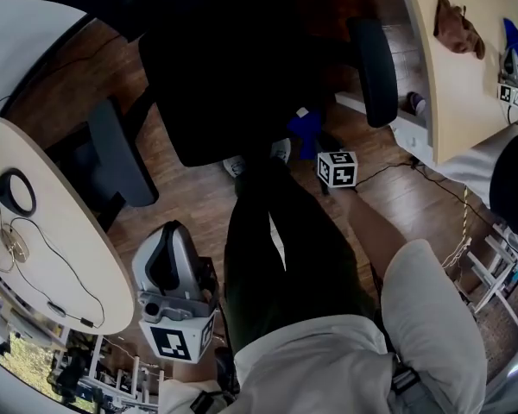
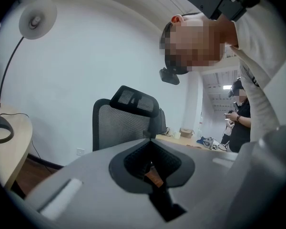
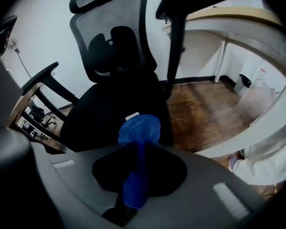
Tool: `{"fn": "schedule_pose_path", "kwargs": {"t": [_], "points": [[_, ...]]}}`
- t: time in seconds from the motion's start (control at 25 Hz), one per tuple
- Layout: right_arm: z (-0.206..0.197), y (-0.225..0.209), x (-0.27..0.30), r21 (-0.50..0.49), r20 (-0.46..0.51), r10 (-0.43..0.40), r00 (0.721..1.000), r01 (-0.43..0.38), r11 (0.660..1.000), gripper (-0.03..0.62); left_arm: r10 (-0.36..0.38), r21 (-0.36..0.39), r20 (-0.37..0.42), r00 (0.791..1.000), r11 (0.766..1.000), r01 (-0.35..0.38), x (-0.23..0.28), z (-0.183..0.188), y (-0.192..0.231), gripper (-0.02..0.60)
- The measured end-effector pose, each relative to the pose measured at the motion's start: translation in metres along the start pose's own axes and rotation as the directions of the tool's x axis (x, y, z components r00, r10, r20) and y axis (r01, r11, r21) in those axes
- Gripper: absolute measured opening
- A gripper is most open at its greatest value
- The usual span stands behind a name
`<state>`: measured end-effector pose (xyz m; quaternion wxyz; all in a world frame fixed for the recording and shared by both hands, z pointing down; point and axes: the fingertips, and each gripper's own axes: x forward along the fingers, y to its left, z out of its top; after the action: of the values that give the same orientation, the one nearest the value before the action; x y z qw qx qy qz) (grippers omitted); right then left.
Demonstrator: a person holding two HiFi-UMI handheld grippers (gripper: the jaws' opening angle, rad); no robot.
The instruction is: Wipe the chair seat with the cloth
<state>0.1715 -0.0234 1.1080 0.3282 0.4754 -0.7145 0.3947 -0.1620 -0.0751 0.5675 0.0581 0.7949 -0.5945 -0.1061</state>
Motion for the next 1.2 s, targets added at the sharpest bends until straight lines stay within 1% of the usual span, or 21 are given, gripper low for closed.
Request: {"fn": "schedule_pose_path", "kwargs": {"t": [0.08, 0.16, 0.24, 0.32, 0.4, 0.48, 0.52, 0.6, 0.64, 0.68, 0.76, 0.8, 0.84, 0.88, 0.92, 0.96, 1.0, 1.04, 1.08, 1.12, 1.2], "points": [[0.004, -0.047, -0.016, 0.008, 0.009, -0.049, 0.999, 0.048, 0.999, 0.054, -0.015, -0.002, -0.007, 1.0, 1.0, 0.015, 0.002, -0.003, -0.007, 0.067], [0.022, -0.055, -0.036, -0.003, 0.021, -0.047, 0.999, 0.047, 0.999, 0.054, -0.027, -0.005, -0.019, 0.999, 1.0, 0.026, 0.004, -0.002, -0.013, 0.067], [0.051, -0.027, -0.068, -0.016, 0.058, 0.001, 0.998, 0.0, 1.0, 0.054, -0.031, -0.002, -0.033, 0.999, 1.0, 0.031, 0.007, 0.014, -0.02, 0.067], [0.092, 0.021, -0.109, -0.033, 0.117, 0.05, 0.992, -0.046, 0.998, 0.054, -0.044, 0.029, -0.034, 0.998, 0.999, 0.045, 0.016, 0.054, -0.025, 0.067], [0.181, 0.079, -0.151, -0.053, 0.216, 0.082, 0.973, -0.072, 0.996, 0.054, -0.093, 0.101, 0.018, 0.996, 0.991, 0.09, 0.05, 0.114, -0.024, 0.067], [0.29, 0.135, -0.217, -0.074, 0.366, 0.14, 0.92, -0.121, 0.99, 0.054, -0.14, 0.16, 0.071, 0.988, 0.979, 0.127, 0.086, 0.185, -0.027, 0.067], [0.332, 0.163, -0.27, -0.097, 0.442, 0.177, 0.879, -0.15, 0.984, 0.054, -0.144, 0.173, 0.075, 0.987, 0.976, 0.13, 0.091, 0.223, -0.035, 0.067], [0.396, 0.22, -0.403, -0.166, 0.575, 0.255, 0.777, -0.195, 0.967, 0.054, -0.139, 0.186, 0.067, 0.988, 0.975, 0.125, 0.076, 0.296, -0.059, 0.067], [0.425, 0.247, -0.472, -0.212, 0.632, 0.288, 0.72, -0.197, 0.957, 0.054, -0.148, 0.197, 0.079, 0.986, 0.972, 0.13, 0.065, 0.329, -0.071, 0.067], [0.455, 0.272, -0.538, -0.278, 0.694, 0.318, 0.646, -0.167, 0.946, 0.055, -0.168, 0.221, 0.114, 0.979, 0.965, 0.14, 0.057, 0.358, -0.083, 0.067], [0.496, 0.304, -0.651, -0.436, 0.8, 0.387, 0.46, 0.002, 0.9, 0.057, -0.228, 0.309, 0.23, 0.946, 0.939, 0.151, 0.041, 0.4, -0.107, 0.067], [0.489, 0.315, -0.7, -0.488, 0.823, 0.425, 0.378, 0.087, 0.869, 0.057, -0.255, 0.352, 0.288, 0.923, 0.925, 0.146, 0.022, 0.412, -0.122, 0.067], [0.469, 0.327, -0.751, -0.517, 0.84, 0.468, 0.273, 0.145, 0.844, 0.057, -0.276, 0.381, 0.334, 0.901, 0.914, 0.139, -0.007, 0.42, -0.137, 0.067], [0.447, 0.34, -0.803, -0.528, 0.849, 0.508, 0.145, 0.181, 0.83, 0.057, -0.289, 0.397, 0.366, 0.884, 0.908, 0.133, -0.038, 0.426, -0.152, 0.067], [0.427, 0.351, -0.846, -0.532, 0.844, 0.536, 0.042, 0.207, 0.821, 0.057, -0.297, 0.403, 0.387, 0.873, 0.906, 0.13, -0.063, 0.432, -0.163, 0.067], [0.413, 0.357, -0.872, -0.536, 0.832, 0.554, -0.01, 0.239, 0.81, 0.057, -0.301, 0.404, 0.397, 0.867, 0.906, 0.129, -0.077, 0.437, -0.169, 0.067], [0.406, 0.359, -0.884, -0.54, 0.823, 0.568, -0.024, 0.281, 0.794, 0.057, -0.301, 0.403, 0.399, 0.866, 0.906, 0.129, -0.082, 0.442, -0.171, 0.067], [0.405, 0.359, -0.887, -0.539, 0.82, 0.573, -0.019, 0.316, 0.781, 0.057, -0.297, 0.4, 0.392, 0.871, 0.907, 0.13, -0.081, 0.444, -0.17, 0.067], [0.408, 0.356, -0.883, -0.531, 0.826, 0.563, -0.006, 0.325, 0.783, 0.057, -0.292, 0.392, 0.381, 0.877, 0.91, 0.133, -0.077, 0.443, -0.167, 0.067], [0.413, 0.351, -0.879, -0.517, 0.841, 0.541, 0.006, 0.299, 0.802, 0.057, -0.287, 0.383, 0.369, 0.884, 0.914, 0.137, -0.075, 0.44, -0.165, 0.067], [0.414, 0.344, -0.872, -0.486, 0.868, 0.496, 0.006, 0.21, 0.848, 0.057, -0.284, 0.374, 0.352, 0.892, 0.916, 0.144, -0.078, 0.434, -0.165, 0.067]]}}
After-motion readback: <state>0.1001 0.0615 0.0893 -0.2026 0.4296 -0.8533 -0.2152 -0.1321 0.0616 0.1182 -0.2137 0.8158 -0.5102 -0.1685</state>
